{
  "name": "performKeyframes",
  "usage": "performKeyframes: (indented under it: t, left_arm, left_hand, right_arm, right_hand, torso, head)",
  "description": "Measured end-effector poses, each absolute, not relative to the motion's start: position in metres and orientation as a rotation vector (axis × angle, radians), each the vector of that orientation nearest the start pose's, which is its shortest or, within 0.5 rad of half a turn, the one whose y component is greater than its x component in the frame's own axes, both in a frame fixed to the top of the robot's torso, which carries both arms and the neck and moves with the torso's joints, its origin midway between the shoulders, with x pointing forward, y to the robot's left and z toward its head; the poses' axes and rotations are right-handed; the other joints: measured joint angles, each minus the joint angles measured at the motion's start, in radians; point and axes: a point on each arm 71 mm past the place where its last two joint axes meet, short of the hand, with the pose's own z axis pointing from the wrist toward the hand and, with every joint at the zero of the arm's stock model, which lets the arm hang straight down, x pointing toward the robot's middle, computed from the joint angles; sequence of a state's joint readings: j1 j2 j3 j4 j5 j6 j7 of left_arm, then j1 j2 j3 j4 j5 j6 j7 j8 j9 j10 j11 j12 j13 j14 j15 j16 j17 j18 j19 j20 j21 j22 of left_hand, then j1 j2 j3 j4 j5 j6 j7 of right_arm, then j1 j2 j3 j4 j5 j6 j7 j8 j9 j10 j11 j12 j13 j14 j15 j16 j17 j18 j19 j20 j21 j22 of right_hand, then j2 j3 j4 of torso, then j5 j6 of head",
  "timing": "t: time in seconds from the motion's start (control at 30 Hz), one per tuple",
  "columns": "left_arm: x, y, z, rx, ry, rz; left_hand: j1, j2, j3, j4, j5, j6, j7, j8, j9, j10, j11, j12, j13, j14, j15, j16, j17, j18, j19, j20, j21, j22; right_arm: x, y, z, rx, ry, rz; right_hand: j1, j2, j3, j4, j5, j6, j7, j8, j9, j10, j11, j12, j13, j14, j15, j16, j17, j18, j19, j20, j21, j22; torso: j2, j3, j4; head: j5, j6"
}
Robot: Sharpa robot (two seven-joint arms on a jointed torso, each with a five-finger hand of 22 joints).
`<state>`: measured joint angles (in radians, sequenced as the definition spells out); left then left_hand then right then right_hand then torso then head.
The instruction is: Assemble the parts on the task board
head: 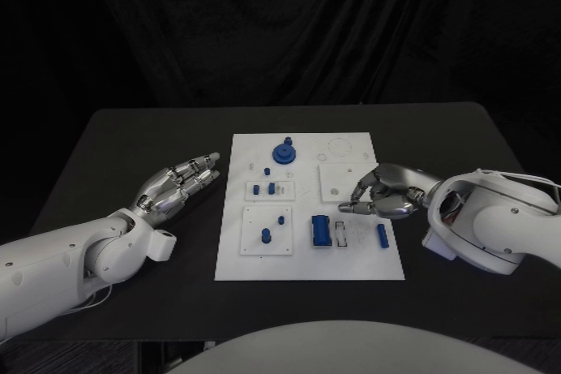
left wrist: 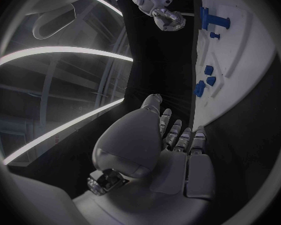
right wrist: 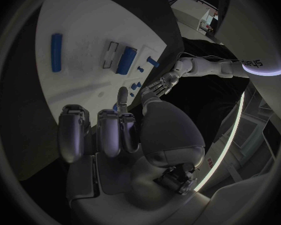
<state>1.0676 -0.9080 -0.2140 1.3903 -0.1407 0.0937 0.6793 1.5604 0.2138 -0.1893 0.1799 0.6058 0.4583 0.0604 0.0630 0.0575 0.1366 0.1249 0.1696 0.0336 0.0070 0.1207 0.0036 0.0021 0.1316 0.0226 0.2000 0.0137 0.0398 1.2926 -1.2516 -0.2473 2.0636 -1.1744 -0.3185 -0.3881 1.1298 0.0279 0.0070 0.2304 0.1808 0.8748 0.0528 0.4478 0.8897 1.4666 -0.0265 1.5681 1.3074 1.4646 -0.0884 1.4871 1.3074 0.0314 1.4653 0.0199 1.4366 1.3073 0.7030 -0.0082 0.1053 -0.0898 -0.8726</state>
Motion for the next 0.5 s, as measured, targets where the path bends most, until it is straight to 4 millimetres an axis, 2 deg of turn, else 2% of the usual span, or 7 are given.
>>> performKeyframes:
  t: [0.03, 0.17, 0.23, 0.3, 0.33, 0.4, 0.5]
  left_arm:
    - [0.437, 0.264, -0.284, -0.960, 1.579, -1.756]
    - [0.433, 0.264, -0.283, -0.927, 1.585, -1.728]
    - [0.432, 0.264, -0.282, -0.911, 1.587, -1.713]
    - [0.430, 0.263, -0.281, -0.887, 1.590, -1.695]
    - [0.429, 0.263, -0.281, -0.876, 1.592, -1.687]
    - [0.429, 0.262, -0.280, -0.849, 1.598, -1.672]
    - [0.428, 0.260, -0.280, -0.819, 1.605, -1.658]
  left_hand:
    - [0.003, -0.003, -0.002, 0.002, 0.000, 0.003, -0.003, 0.000, 0.000, 0.003, -0.003, 0.000, 0.000, -0.001, -0.004, 0.000, 0.000, 0.000, 0.001, -0.002, 0.000, 0.000]
    - [0.005, -0.011, -0.009, 0.009, 0.000, 0.010, -0.014, 0.000, 0.000, 0.006, -0.022, 0.000, 0.000, -0.006, -0.036, 0.000, 0.000, 0.000, -0.007, -0.037, 0.000, -0.006]
    - [0.006, -0.017, -0.011, 0.012, 0.000, -0.005, -0.029, 0.000, -0.002, 0.000, -0.028, 0.000, 0.000, -0.007, -0.043, 0.000, -0.001, 0.000, -0.011, -0.047, 0.000, -0.010]
    - [0.009, -0.020, -0.012, 0.021, 0.000, -0.058, -0.059, -0.012, -0.011, -0.006, -0.034, -0.002, 0.000, -0.005, -0.052, 0.000, -0.001, 0.000, -0.011, -0.057, 0.000, -0.013]
    - [0.010, -0.021, -0.016, 0.025, 0.000, -0.107, -0.087, -0.021, -0.017, -0.008, -0.036, -0.010, 0.000, -0.007, -0.053, 0.000, -0.001, 0.000, -0.009, -0.059, 0.000, -0.015]
    - [0.010, -0.021, -0.014, 0.029, 0.000, -0.169, -0.124, -0.028, -0.025, -0.012, -0.040, -0.016, -0.002, -0.007, -0.053, 0.000, -0.001, 0.000, -0.009, -0.059, 0.000, -0.015]
    - [0.014, -0.025, -0.014, 0.029, 0.000, -0.186, -0.140, -0.028, -0.026, -0.017, -0.044, -0.024, -0.003, -0.007, -0.053, 0.000, -0.001, 0.000, -0.009, -0.059, 0.000, -0.017]
  right_arm:
    - [0.357, -0.251, -0.186, 0.243, 1.987, 0.602]
    - [0.357, -0.262, -0.182, 0.261, 1.974, 0.571]
    - [0.357, -0.267, -0.182, 0.267, 1.974, 0.550]
    - [0.358, -0.273, -0.182, 0.270, 1.978, 0.519]
    - [0.358, -0.275, -0.183, 0.269, 1.982, 0.505]
    - [0.359, -0.280, -0.184, 0.263, 1.993, 0.468]
    - [0.360, -0.284, -0.187, 0.250, 2.007, 0.425]
  right_hand:
    - [0.000, 0.000, 0.000, 0.000, 0.012, 0.002, 0.002, -0.009, -0.011, 0.000, 0.000, 0.000, 0.000, 0.000, 0.000, 0.000, 0.000, 0.000, 0.000, 0.000, 0.000, 0.000]
    - [0.016, -0.001, 0.002, 0.002, 0.089, 0.011, 0.004, -0.050, -0.065, 0.000, 0.007, 0.000, 0.000, 0.002, 0.003, 0.004, 0.000, 0.000, 0.000, 0.007, 0.000, 0.000]
    - [0.022, -0.006, 0.003, 0.003, 0.103, 0.009, 0.006, -0.067, -0.083, -0.002, 0.009, 0.000, 0.000, -0.001, 0.006, 0.004, 0.000, 0.000, 0.000, 0.007, 0.000, 0.000]
    - [0.022, -0.006, 0.003, 0.003, 0.105, 0.007, 0.007, -0.080, -0.097, 0.000, 0.014, 0.000, 0.000, 0.003, 0.011, 0.004, 0.000, 0.000, 0.002, 0.009, 0.000, 0.000]
    - [0.022, -0.006, 0.006, 0.006, 0.105, 0.004, 0.011, -0.089, -0.107, 0.000, 0.014, 0.000, 0.000, 0.003, 0.011, 0.004, 0.000, 0.000, 0.003, 0.011, 0.000, 0.000]
    - [0.022, -0.006, 0.006, 0.006, 0.105, 0.007, 0.014, -0.094, -0.117, -0.004, 0.018, 0.000, 0.000, 0.001, 0.013, 0.004, 0.000, 0.000, 0.000, 0.014, 0.000, 0.000]
    - [0.023, -0.007, 0.006, 0.006, 0.106, 0.009, 0.016, -0.096, -0.122, 0.000, 0.021, 0.000, 0.000, 0.000, 0.015, 0.004, 0.000, 0.000, 0.000, 0.014, 0.000, 0.000]
  torso:
    - [0.000, 0.0000, 0.0001]
    - [0.000, -0.0001, 0.0004]
    - [-0.001, -0.0002, 0.0004]
    - [-0.001, -0.0006, 0.0004]
    - [-0.001, -0.0009, 0.0004]
    - [-0.001, -0.0012, 0.0005]
    - [-0.001, -0.0012, 0.0005]
  head:
    - [0.000, 0.000]
    - [-0.002, 0.000]
    - [-0.003, 0.000]
    - [-0.005, 0.000]
    - [-0.007, 0.000]
    - [-0.011, 0.000]
    - [-0.014, 0.000]
